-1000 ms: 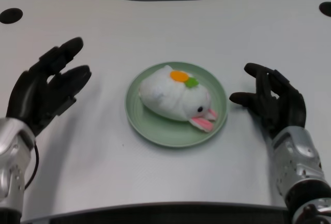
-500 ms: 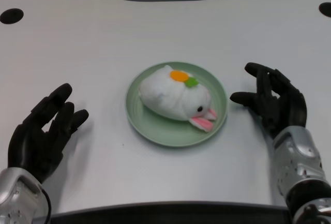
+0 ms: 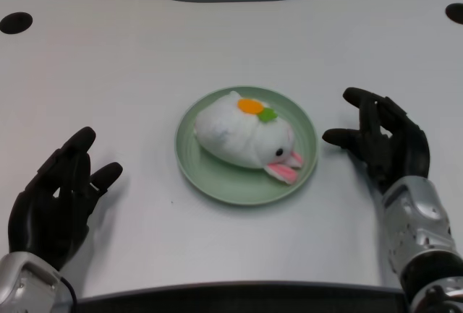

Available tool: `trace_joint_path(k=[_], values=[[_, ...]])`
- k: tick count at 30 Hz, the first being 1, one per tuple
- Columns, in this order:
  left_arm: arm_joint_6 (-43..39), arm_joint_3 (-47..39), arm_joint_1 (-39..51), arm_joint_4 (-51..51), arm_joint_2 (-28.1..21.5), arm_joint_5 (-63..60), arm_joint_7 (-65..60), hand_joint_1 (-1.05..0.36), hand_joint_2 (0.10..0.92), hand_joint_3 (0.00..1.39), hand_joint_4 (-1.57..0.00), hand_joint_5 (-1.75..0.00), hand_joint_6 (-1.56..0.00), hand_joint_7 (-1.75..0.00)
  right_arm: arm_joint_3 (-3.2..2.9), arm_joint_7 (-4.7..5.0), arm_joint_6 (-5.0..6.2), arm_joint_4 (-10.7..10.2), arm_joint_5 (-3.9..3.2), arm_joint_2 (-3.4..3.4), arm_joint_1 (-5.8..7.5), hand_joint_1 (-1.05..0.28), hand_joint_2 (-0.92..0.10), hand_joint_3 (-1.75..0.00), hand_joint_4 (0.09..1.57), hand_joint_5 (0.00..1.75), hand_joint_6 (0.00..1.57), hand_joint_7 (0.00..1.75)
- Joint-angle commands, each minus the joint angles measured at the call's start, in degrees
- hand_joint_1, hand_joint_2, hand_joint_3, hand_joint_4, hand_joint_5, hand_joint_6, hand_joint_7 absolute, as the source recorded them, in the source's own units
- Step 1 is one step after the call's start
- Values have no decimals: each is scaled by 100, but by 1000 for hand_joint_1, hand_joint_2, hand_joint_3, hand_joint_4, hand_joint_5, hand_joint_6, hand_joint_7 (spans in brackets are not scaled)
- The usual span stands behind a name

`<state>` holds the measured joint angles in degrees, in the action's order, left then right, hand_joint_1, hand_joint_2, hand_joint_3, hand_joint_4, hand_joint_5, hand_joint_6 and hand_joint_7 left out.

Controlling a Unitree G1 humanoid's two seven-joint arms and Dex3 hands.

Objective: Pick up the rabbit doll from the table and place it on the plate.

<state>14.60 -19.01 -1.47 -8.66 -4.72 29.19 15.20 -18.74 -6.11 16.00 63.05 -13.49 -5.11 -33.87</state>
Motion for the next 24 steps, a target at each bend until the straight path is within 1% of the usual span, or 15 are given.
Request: trace_joint_path(k=[1,5,7,9,11,12,13,14,16,18,21,24], values=[[-80,-24,11,-35,16,-11,-8,-579,921,315,-146,-1236,-534,-129,-17,-28,-45,-33,-26,-37,40,-388,-921,-384,713,1155,645,783],[-82,59,33,-30,47,-125,-69,-563,921,325,-92,-1212,-506,-115,-40,-52,-84,8,-46,-81,20,-381,-921,-386,716,1156,643,779],[-118,76,35,-71,70,-122,-30,-556,921,331,-70,-1199,-505,-115,-56,-98,-77,41,-60,-98,15,-381,-921,-381,723,1158,645,779],[-135,85,33,-105,90,-113,-22,-562,921,314,-72,-1210,-515,-123,-50,-118,-63,39,-50,-104,21,-380,-921,-382,718,1160,644,777],[-151,91,43,-110,107,-113,-23,-572,921,297,-74,-1223,-515,-126,-43,-94,-91,37,-37,-106,15,-383,-921,-386,702,1160,643,776],[-165,93,53,-110,109,-114,-10,-576,921,292,-73,-1226,-514,-127,-37,-85,-91,46,-26,-110,13,-384,-921,-387,698,1160,643,776],[-174,91,57,-120,108,-111,0,-580,921,287,-70,-1229,-503,-123,-24,-82,-69,65,-7,-113,13,-383,-921,-390,698,1163,643,774],[-191,91,60,-133,105,-113,12,-574,921,285,-61,-1234,-494,-120,-26,-107,-37,72,-11,-108,17,-378,-921,-398,702,1167,642,772],[-248,79,45,-197,82,-116,56,-565,921,296,-41,-1256,-491,-123,-11,-107,13,78,5,-94,20,-376,-921,-406,707,1172,643,772],[-283,64,24,-244,61,-120,72,-567,921,293,-22,-1281,-493,-132,-28,-91,7,106,-15,-78,2,-376,-921,-401,717,1178,654,777],[-284,47,-13,-282,44,-138,24,-570,921,284,-25,-1313,-506,-147,-24,-58,11,143,-4,-66,-17,-370,-921,-392,717,1171,667,775],[-275,27,-30,-308,44,-127,1,-573,921,281,-22,-1327,-489,-144,-67,-126,17,150,-67,-37,-29,-367,-921,-391,719,1167,666,768]])
